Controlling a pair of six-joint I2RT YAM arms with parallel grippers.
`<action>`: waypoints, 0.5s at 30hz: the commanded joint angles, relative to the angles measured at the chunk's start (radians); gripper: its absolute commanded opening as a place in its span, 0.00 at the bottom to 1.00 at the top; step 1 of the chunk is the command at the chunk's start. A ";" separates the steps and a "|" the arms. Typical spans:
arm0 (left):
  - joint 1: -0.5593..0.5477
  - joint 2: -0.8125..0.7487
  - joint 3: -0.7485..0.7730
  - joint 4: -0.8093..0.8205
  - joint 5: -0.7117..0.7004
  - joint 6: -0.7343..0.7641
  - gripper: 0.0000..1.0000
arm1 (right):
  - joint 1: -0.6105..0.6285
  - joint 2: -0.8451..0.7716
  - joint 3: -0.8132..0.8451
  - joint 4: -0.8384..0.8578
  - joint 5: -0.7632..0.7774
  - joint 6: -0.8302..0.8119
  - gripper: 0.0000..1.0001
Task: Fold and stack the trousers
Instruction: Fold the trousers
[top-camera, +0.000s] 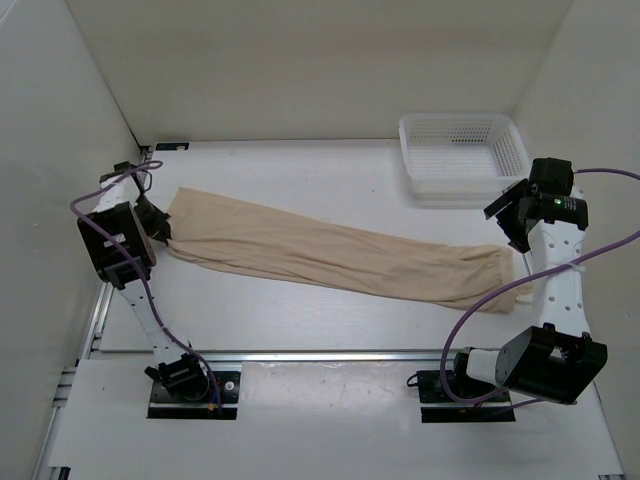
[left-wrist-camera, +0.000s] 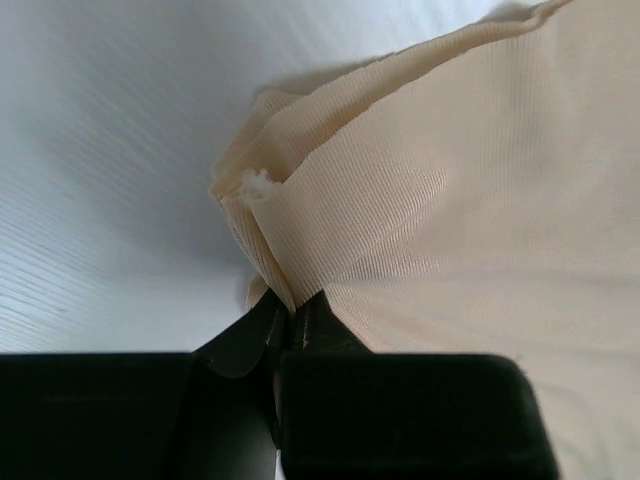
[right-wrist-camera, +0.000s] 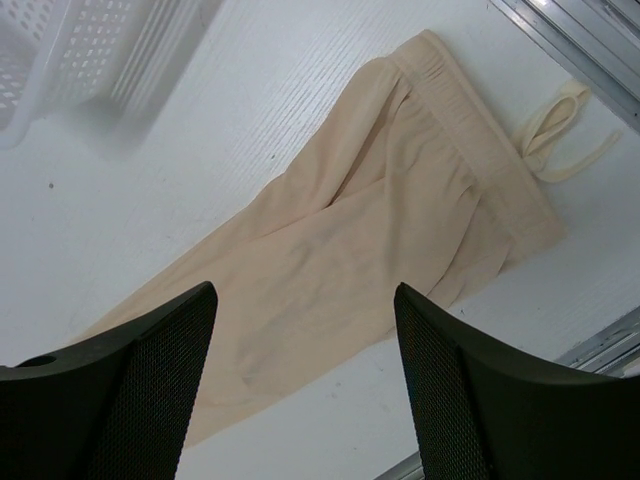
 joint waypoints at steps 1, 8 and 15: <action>0.033 -0.021 0.126 -0.014 -0.056 0.004 0.10 | 0.001 -0.021 0.024 -0.006 -0.024 -0.023 0.76; -0.022 -0.089 0.374 -0.101 -0.050 0.112 0.10 | 0.001 -0.041 0.024 -0.006 -0.045 -0.023 0.76; -0.197 -0.256 0.433 -0.158 -0.031 0.195 0.10 | 0.001 -0.085 0.024 -0.025 -0.077 -0.023 0.76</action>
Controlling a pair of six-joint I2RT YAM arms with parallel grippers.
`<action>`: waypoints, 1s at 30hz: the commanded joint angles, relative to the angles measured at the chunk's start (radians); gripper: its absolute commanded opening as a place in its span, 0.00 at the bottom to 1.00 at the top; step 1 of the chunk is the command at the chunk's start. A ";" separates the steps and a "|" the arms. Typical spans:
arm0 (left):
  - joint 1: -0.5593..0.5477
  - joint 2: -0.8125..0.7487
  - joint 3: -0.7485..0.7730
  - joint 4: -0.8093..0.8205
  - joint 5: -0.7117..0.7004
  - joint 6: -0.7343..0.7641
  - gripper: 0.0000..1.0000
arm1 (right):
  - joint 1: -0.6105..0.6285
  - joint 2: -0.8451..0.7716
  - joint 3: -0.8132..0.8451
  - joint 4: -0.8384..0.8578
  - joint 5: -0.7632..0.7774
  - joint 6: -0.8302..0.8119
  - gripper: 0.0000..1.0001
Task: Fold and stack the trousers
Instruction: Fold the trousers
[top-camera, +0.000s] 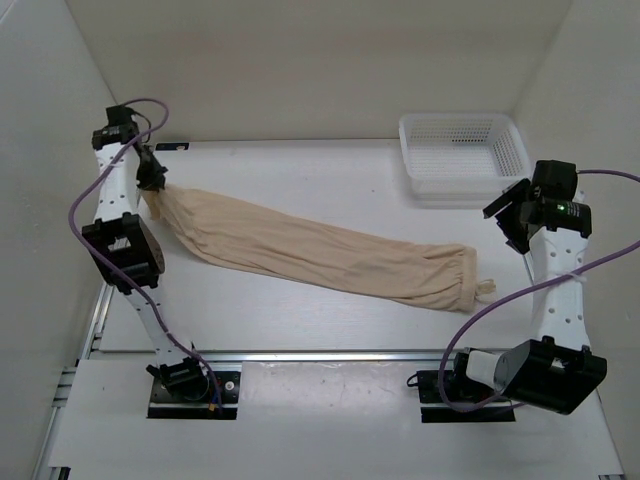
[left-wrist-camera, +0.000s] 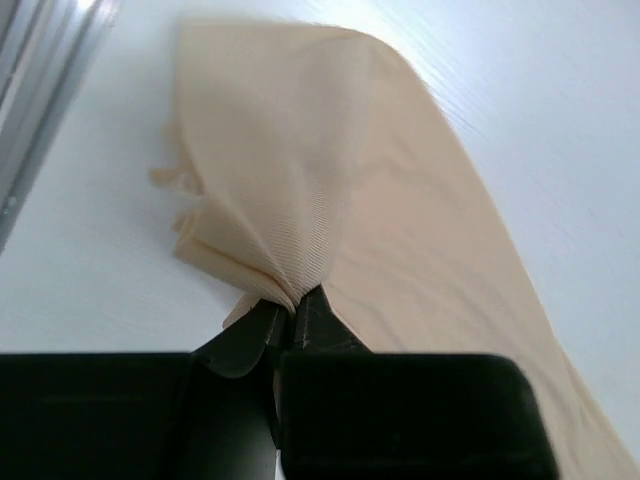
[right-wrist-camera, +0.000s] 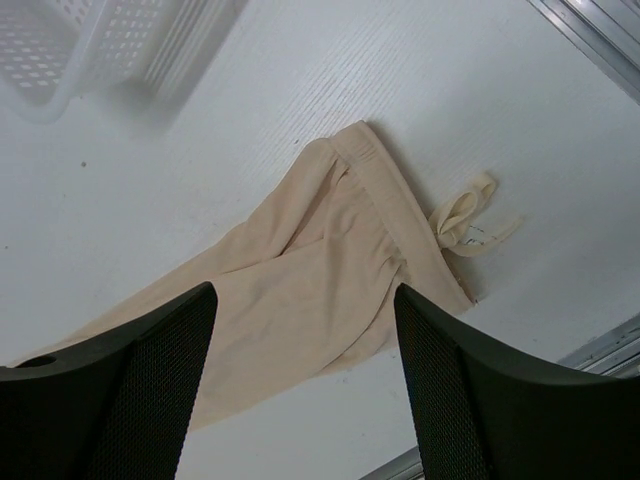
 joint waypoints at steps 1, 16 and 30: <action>-0.141 -0.186 0.059 -0.050 0.003 0.079 0.10 | 0.001 -0.056 0.025 -0.013 -0.026 -0.022 0.76; -1.044 -0.343 -0.369 -0.082 -0.110 -0.178 0.76 | 0.001 -0.188 -0.086 -0.022 -0.059 -0.041 0.78; -1.069 -0.233 -0.245 -0.058 -0.175 -0.209 0.13 | 0.029 -0.258 -0.159 -0.004 -0.123 -0.050 0.78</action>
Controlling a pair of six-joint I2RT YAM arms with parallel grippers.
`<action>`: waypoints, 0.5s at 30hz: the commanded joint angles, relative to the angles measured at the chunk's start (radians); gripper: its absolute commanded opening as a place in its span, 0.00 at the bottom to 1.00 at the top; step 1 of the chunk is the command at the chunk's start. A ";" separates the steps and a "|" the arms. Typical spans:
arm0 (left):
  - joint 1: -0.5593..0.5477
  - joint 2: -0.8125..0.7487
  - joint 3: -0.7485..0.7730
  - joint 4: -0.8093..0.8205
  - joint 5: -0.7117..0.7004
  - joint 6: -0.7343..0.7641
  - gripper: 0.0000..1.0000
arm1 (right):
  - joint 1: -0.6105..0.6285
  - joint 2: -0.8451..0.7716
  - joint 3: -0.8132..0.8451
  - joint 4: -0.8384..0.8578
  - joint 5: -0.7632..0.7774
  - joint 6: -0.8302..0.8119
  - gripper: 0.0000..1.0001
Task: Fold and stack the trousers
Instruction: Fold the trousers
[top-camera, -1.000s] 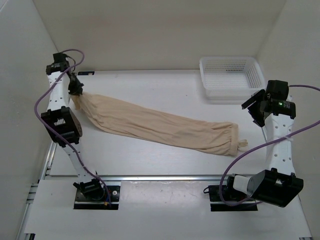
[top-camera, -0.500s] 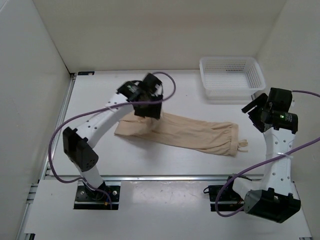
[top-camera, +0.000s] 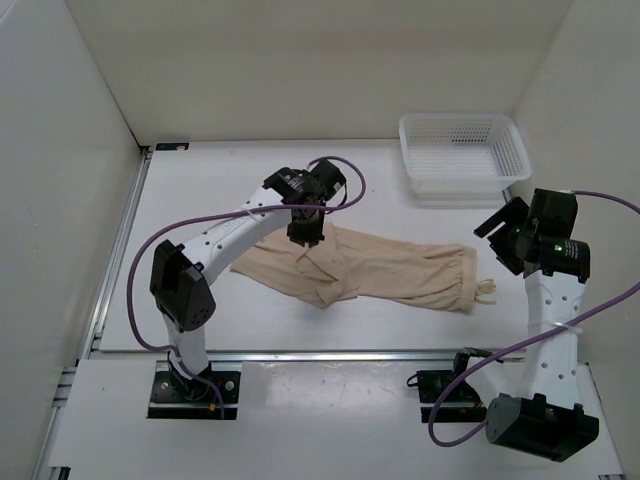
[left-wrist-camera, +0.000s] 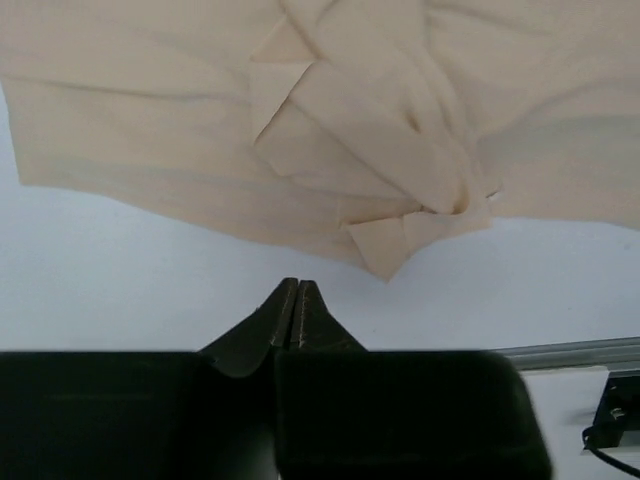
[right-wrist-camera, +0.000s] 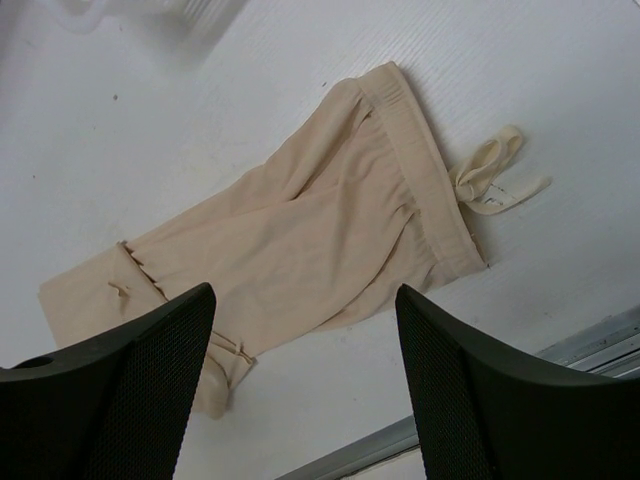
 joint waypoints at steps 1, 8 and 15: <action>-0.004 0.098 0.091 0.045 0.018 0.005 0.42 | 0.010 -0.024 -0.026 0.006 -0.032 -0.025 0.78; 0.087 0.238 0.122 0.149 0.053 -0.070 0.82 | 0.010 -0.033 -0.026 -0.016 -0.043 -0.052 0.78; 0.128 0.358 0.151 0.163 0.137 -0.042 0.79 | 0.019 -0.033 -0.026 -0.016 -0.032 -0.052 0.78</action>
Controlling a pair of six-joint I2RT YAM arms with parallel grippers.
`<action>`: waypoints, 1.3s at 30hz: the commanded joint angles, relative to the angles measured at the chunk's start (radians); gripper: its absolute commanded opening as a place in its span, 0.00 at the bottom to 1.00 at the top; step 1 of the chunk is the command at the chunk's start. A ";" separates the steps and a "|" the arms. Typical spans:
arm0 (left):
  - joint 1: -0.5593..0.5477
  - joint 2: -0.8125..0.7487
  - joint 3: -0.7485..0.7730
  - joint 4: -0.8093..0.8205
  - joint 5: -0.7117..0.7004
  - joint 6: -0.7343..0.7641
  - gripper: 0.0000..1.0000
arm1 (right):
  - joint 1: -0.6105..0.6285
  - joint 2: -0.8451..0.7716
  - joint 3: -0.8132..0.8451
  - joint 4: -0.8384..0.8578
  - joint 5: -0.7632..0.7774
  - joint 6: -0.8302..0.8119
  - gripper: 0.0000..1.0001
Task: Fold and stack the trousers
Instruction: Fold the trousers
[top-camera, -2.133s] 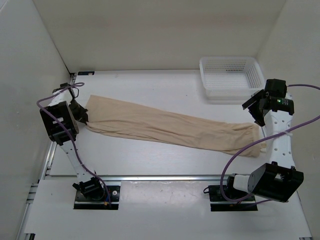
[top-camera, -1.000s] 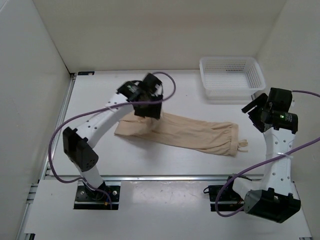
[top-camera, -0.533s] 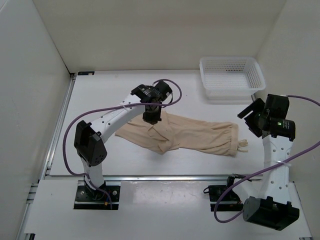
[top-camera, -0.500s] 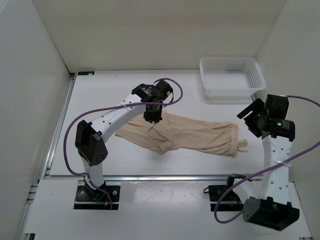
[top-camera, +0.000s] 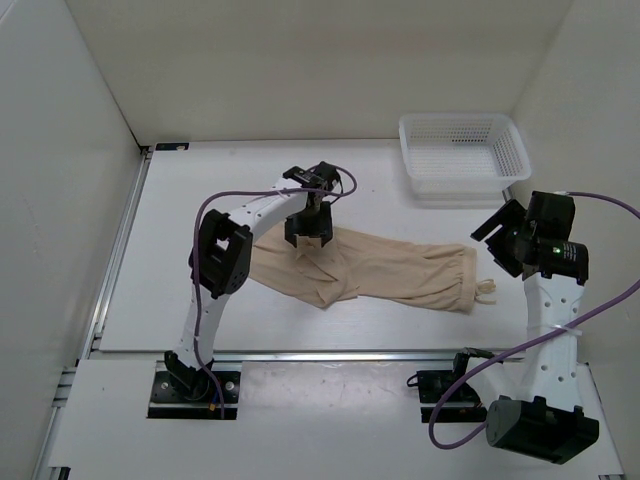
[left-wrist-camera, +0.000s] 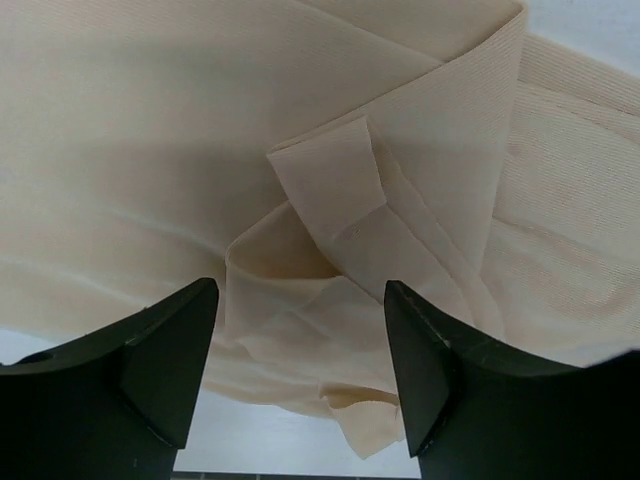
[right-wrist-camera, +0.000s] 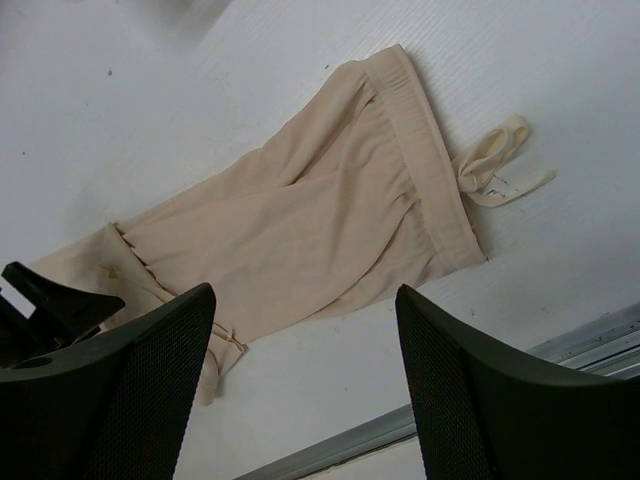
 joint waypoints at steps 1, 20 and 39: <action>-0.007 0.001 0.029 0.038 0.064 0.001 0.78 | 0.006 -0.014 -0.003 -0.009 -0.010 -0.026 0.78; -0.018 -0.005 0.218 0.011 0.131 0.051 0.10 | 0.006 0.006 -0.003 -0.009 -0.029 -0.035 0.78; -0.062 0.071 0.387 0.065 0.352 0.087 1.00 | 0.015 -0.003 -0.023 -0.009 -0.020 -0.035 0.78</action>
